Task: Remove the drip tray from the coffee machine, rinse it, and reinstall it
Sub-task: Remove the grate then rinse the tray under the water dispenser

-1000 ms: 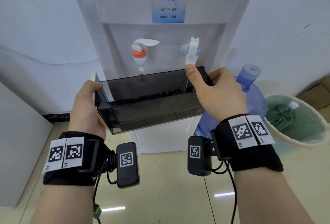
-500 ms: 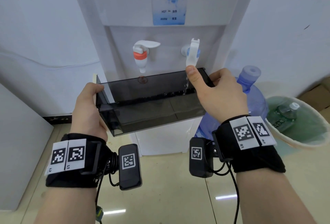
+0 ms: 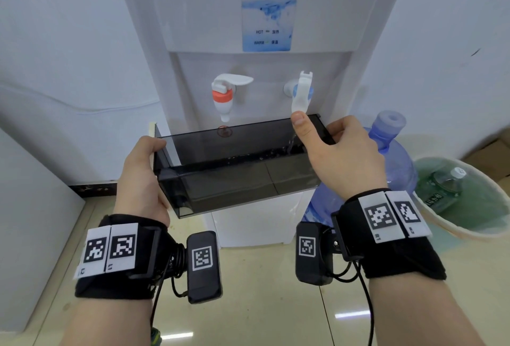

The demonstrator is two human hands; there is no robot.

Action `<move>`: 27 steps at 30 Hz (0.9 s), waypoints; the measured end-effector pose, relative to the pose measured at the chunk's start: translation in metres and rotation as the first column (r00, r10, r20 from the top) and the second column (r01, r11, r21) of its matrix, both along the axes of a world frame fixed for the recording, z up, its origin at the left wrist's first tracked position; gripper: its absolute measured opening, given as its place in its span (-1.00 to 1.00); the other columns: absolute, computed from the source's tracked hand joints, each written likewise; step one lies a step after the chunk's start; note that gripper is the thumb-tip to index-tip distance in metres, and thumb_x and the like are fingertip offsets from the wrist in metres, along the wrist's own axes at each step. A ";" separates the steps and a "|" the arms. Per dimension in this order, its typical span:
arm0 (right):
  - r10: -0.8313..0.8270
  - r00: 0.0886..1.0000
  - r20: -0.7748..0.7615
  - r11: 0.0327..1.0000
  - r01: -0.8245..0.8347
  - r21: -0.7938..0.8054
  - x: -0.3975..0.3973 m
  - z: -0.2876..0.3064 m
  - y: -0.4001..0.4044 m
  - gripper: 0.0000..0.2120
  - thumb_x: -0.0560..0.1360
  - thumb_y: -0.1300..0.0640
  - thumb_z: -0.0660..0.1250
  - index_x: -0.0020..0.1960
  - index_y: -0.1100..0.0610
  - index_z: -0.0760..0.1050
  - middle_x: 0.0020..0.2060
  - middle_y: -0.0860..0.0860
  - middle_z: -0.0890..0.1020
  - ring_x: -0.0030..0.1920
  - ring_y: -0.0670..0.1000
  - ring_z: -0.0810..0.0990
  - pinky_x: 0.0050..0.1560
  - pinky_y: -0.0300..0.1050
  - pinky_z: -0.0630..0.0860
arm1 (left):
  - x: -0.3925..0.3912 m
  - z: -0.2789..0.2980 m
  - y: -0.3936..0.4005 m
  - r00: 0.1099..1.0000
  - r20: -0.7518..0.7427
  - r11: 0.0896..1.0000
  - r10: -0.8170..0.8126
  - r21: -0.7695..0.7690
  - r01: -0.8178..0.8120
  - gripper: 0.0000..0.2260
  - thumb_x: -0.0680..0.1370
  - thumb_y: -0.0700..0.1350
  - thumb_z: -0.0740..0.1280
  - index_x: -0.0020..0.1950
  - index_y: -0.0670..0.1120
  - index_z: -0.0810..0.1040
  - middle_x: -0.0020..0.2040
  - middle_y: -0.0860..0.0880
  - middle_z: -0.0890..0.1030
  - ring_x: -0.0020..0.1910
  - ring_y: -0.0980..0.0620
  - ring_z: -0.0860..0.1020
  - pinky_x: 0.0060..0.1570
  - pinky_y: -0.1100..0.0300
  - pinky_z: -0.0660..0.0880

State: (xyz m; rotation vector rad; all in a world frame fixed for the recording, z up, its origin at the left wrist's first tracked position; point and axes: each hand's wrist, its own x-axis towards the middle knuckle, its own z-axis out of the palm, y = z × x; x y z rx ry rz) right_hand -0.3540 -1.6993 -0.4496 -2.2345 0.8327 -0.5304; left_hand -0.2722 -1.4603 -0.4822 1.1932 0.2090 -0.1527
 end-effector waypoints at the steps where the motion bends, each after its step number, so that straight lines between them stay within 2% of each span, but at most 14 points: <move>1: 0.000 1.000 -0.001 1.000 0.000 0.000 0.000 0.000 0.000 -0.25 0.26 -0.67 0.11 0.00 -0.02 0.43 -0.21 -0.17 0.52 -0.09 0.07 0.52 -0.10 -0.03 0.37 | 0.000 -0.001 0.000 1.000 -0.001 1.000 0.000 0.002 0.000 -0.80 0.48 0.01 0.33 -0.21 0.01 0.72 -0.27 -0.02 0.73 -0.39 -0.03 0.70 -0.44 0.12 0.61; 4: 0.004 1.000 -0.005 1.000 -0.004 -0.003 -0.001 -0.001 0.000 -0.24 0.27 -0.67 0.11 0.02 -0.02 0.43 -0.20 -0.17 0.52 -0.09 0.07 0.53 -0.10 -0.03 0.37 | 0.000 -0.002 0.002 1.000 -0.013 1.000 -0.002 0.005 0.002 -0.77 0.47 0.02 0.34 -0.30 0.03 0.74 -0.26 -0.02 0.74 -0.38 -0.04 0.70 -0.42 0.11 0.61; 9: 0.009 1.000 -0.005 1.000 -0.009 -0.001 -0.002 -0.001 0.001 -0.25 0.27 -0.67 0.11 0.02 -0.02 0.43 -0.19 -0.16 0.54 -0.08 0.06 0.54 -0.11 -0.03 0.39 | 0.000 -0.005 0.003 0.999 -0.040 1.000 -0.011 0.000 0.011 -0.79 0.44 0.04 0.36 -0.30 0.03 0.72 -0.27 -0.02 0.72 -0.39 -0.06 0.69 -0.44 0.12 0.60; 13: 0.015 1.000 -0.008 1.000 -0.015 -0.002 -0.001 0.000 0.002 -0.24 0.27 -0.67 0.11 0.03 -0.01 0.43 -0.18 -0.15 0.55 -0.09 0.06 0.55 -0.11 -0.03 0.39 | 0.001 -0.007 0.005 0.999 -0.032 1.000 0.007 0.007 -0.006 -0.82 0.44 0.05 0.36 -0.26 0.03 0.70 -0.28 -0.01 0.71 -0.40 -0.04 0.68 -0.43 0.12 0.60; 17: 0.015 1.000 -0.013 1.000 -0.015 -0.001 -0.001 0.000 0.001 -0.24 0.27 -0.67 0.11 0.04 -0.02 0.43 -0.19 -0.16 0.54 -0.09 0.05 0.54 -0.13 -0.04 0.36 | 0.003 -0.008 0.005 0.999 -0.044 1.000 -0.001 0.008 0.001 -0.80 0.43 0.07 0.36 -0.10 -0.01 0.68 -0.25 -0.01 0.73 -0.37 -0.04 0.70 -0.40 0.09 0.62; 24: 0.009 1.000 -0.025 1.000 -0.009 -0.001 -0.001 0.000 -0.001 -0.23 0.27 -0.67 0.11 0.07 -0.02 0.42 -0.18 -0.20 0.50 -0.10 0.05 0.50 -0.13 -0.05 0.32 | 0.002 -0.007 0.001 0.999 -0.042 1.000 0.011 0.005 -0.010 -0.83 0.45 0.05 0.35 -0.14 0.00 0.68 -0.29 0.00 0.72 -0.40 -0.02 0.69 -0.44 0.12 0.60; 27: 0.008 1.000 -0.025 1.000 -0.008 -0.004 -0.002 -0.001 -0.001 -0.24 0.27 -0.67 0.10 0.06 -0.03 0.41 -0.19 -0.20 0.50 -0.10 0.05 0.50 -0.16 -0.05 0.31 | 0.001 -0.007 0.001 0.999 -0.047 1.000 0.002 0.009 -0.001 -0.80 0.45 0.06 0.35 -0.08 -0.02 0.68 -0.27 0.00 0.73 -0.38 -0.02 0.70 -0.42 0.11 0.61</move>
